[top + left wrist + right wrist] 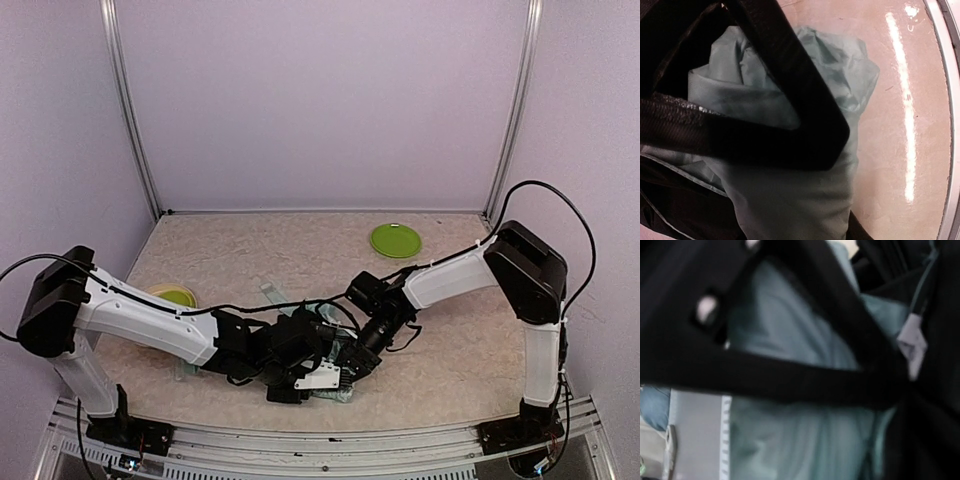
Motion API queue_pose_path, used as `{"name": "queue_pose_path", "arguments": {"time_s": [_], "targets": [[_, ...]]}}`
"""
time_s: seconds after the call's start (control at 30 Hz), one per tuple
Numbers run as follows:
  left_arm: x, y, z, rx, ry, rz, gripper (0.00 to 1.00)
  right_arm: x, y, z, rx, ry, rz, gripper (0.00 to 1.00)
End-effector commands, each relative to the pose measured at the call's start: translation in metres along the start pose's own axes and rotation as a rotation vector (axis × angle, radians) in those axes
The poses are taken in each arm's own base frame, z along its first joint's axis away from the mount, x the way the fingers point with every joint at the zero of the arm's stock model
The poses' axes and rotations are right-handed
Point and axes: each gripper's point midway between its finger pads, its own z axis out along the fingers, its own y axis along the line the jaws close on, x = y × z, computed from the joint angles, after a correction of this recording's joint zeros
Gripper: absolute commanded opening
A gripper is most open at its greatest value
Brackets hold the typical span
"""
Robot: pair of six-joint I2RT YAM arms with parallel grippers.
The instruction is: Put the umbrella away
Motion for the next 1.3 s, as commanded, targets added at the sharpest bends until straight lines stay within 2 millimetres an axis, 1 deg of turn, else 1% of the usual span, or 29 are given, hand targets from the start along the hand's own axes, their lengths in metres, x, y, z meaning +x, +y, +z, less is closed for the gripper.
{"name": "queue_pose_path", "arguments": {"time_s": [0.0,0.03,0.17,0.23,0.33,0.43,0.47,0.5,0.53,0.57,0.63,0.67,0.73,0.77,0.83,0.87,0.93,0.97,1.0,1.07,1.2,1.27], "targets": [[0.033,-0.041,0.006,0.197,0.101,-0.013,0.28,0.029,-0.031,-0.015,0.131,0.043,0.258,0.34],[0.032,-0.04,0.005,0.228,0.081,-0.048,0.27,0.025,-0.032,-0.022,0.154,0.023,0.252,0.37],[0.023,-0.045,-0.004,0.378,0.005,-0.179,0.26,0.002,-0.027,-0.064,0.29,-0.099,0.169,0.44],[0.018,-0.049,-0.006,0.462,-0.023,-0.261,0.26,-0.009,-0.023,-0.087,0.396,-0.16,0.107,0.45],[0.012,-0.057,-0.006,0.603,-0.047,-0.396,0.27,-0.021,-0.018,-0.12,0.594,-0.251,-0.001,0.46],[0.012,-0.065,-0.002,0.713,-0.04,-0.497,0.27,-0.028,-0.006,-0.15,0.792,-0.368,-0.143,0.46],[0.011,-0.066,-0.002,0.742,-0.043,-0.524,0.27,-0.029,0.0,-0.157,0.864,-0.398,-0.21,0.47],[0.01,-0.067,-0.002,0.775,-0.05,-0.547,0.27,-0.031,0.012,-0.157,0.91,-0.415,-0.305,0.47],[0.01,-0.068,-0.001,0.805,-0.054,-0.572,0.27,-0.033,0.024,-0.152,0.95,-0.42,-0.414,0.46],[0.01,-0.068,-0.001,0.823,-0.053,-0.594,0.26,-0.032,0.037,-0.143,0.987,-0.409,-0.535,0.47],[0.012,-0.067,0.002,0.841,-0.046,-0.621,0.26,-0.028,0.062,-0.119,1.024,-0.368,-0.78,0.5],[0.013,-0.067,0.003,0.85,-0.047,-0.626,0.26,-0.024,0.071,-0.108,1.028,-0.351,-0.874,0.52],[0.013,-0.067,0.004,0.869,-0.048,-0.64,0.26,-0.017,0.083,-0.09,1.028,-0.323,-1.008,0.55],[0.014,-0.067,0.004,0.882,-0.049,-0.65,0.26,-0.016,0.09,-0.082,1.022,-0.313,-1.064,0.56],[0.016,-0.066,0.005,0.903,-0.057,-0.672,0.26,-0.015,0.096,-0.066,1.014,-0.261,-1.148,0.6],[0.016,-0.066,0.005,0.91,-0.057,-0.68,0.26,-0.014,0.097,-0.058,1.008,-0.227,-1.174,0.61],[0.017,-0.065,0.006,0.913,-0.057,-0.687,0.26,-0.008,0.092,-0.039,0.979,-0.138,-1.204,0.64],[0.017,-0.065,0.006,0.912,-0.056,-0.686,0.26,-0.006,0.089,-0.031,0.959,-0.106,-1.206,0.68],[0.017,-0.064,0.007,0.912,-0.055,-0.687,0.26,-0.004,0.086,-0.025,0.939,-0.079,-1.202,0.76],[0.017,-0.064,0.007,0.912,-0.052,-0.69,0.26,0.001,0.074,-0.013,0.923,-0.027,-1.179,0.99],[0.018,-0.065,0.008,0.91,-0.048,-0.692,0.26,0.002,0.054,-0.005,0.954,0.024,-1.147,1.0],[0.017,-0.064,0.008,0.91,-0.049,-0.69,0.27,0.002,0.047,-0.002,0.965,0.038,-1.148,0.97]]}}
